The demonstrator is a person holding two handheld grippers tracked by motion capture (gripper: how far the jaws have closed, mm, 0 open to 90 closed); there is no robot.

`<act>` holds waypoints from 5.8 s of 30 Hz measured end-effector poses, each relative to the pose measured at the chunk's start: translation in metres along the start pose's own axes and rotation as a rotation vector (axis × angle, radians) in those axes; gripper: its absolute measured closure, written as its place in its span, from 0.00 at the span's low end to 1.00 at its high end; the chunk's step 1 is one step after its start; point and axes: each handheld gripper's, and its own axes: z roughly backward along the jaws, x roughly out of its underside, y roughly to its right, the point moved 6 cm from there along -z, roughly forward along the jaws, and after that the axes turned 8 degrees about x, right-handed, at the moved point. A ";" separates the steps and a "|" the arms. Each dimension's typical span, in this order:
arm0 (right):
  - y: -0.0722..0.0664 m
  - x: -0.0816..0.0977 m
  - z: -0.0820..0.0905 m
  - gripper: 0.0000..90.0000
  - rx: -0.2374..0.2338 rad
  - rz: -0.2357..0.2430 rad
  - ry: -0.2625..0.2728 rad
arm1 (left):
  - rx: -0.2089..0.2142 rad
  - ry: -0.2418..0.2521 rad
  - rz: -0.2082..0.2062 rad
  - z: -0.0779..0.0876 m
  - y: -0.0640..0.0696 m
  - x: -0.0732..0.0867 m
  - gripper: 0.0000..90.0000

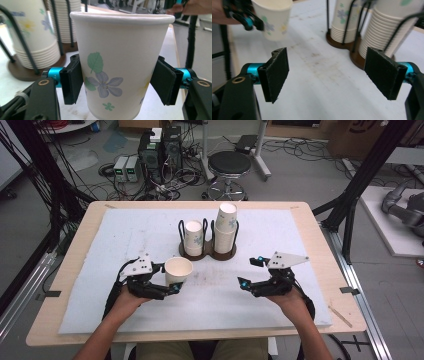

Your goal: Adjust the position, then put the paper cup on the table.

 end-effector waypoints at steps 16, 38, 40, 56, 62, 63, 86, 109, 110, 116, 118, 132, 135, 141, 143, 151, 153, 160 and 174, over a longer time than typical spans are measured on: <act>0.018 0.034 0.014 0.23 0.159 -0.062 0.024 | -0.157 0.170 0.009 0.043 -0.023 0.006 0.35; 0.026 0.033 0.019 0.23 0.179 -0.094 0.058 | -0.236 0.235 -0.027 0.062 -0.035 0.008 0.35; 0.026 0.033 0.019 0.23 0.179 -0.094 0.058 | -0.241 0.243 -0.022 0.064 -0.037 0.009 0.35; 0.023 0.036 0.019 0.23 0.168 -0.087 0.050 | -0.362 0.296 0.081 0.076 -0.072 0.021 0.35; 0.022 0.036 0.020 0.23 0.173 -0.080 0.048 | -0.397 0.290 0.112 0.077 -0.088 0.027 0.35; 0.022 0.036 0.020 0.23 0.173 -0.082 0.047 | -0.401 0.279 0.120 0.077 -0.091 0.029 0.35; 0.021 0.037 0.017 0.23 0.159 -0.089 0.037 | -0.502 -0.042 0.192 0.064 -0.105 0.058 0.36; 0.021 0.036 0.016 0.23 0.150 -0.085 0.038 | -0.542 -0.058 0.184 0.084 -0.090 0.057 0.20; 0.021 0.036 0.016 0.23 0.151 -0.085 0.038 | -0.545 -0.047 0.183 0.086 -0.090 0.056 0.20; 0.022 0.036 0.016 0.23 0.152 -0.085 0.036 | -0.513 0.047 0.159 0.103 -0.081 0.038 0.18; 0.022 0.036 0.016 0.23 0.151 -0.088 0.034 | -0.506 0.084 0.157 0.109 -0.078 0.032 0.18; 0.026 0.040 0.014 0.23 0.167 -0.094 0.023 | -0.368 0.314 0.119 0.095 -0.050 -0.004 0.17; 0.027 0.041 0.015 0.23 0.164 -0.099 0.025 | -0.348 0.302 0.104 0.082 -0.042 -0.008 0.18; 0.030 0.043 0.021 0.23 0.174 -0.104 0.031 | -0.288 0.281 0.067 0.055 -0.027 -0.012 0.19; 0.032 0.043 0.023 0.23 0.181 -0.108 0.037 | -0.269 0.265 0.057 0.048 -0.022 -0.010 0.19; 0.033 0.042 0.029 0.23 0.204 -0.108 0.042 | -0.222 0.229 0.032 0.035 -0.014 -0.004 0.19; 0.032 0.042 0.030 0.23 0.208 -0.102 0.042 | -0.222 0.226 0.028 0.035 -0.014 -0.003 0.19; 0.028 0.040 0.032 0.23 0.214 -0.098 0.046 | -0.232 0.220 0.028 0.037 -0.014 -0.001 0.19; 0.029 0.040 0.034 0.23 0.217 -0.100 0.051 | -0.230 0.206 0.019 0.034 -0.014 0.000 0.21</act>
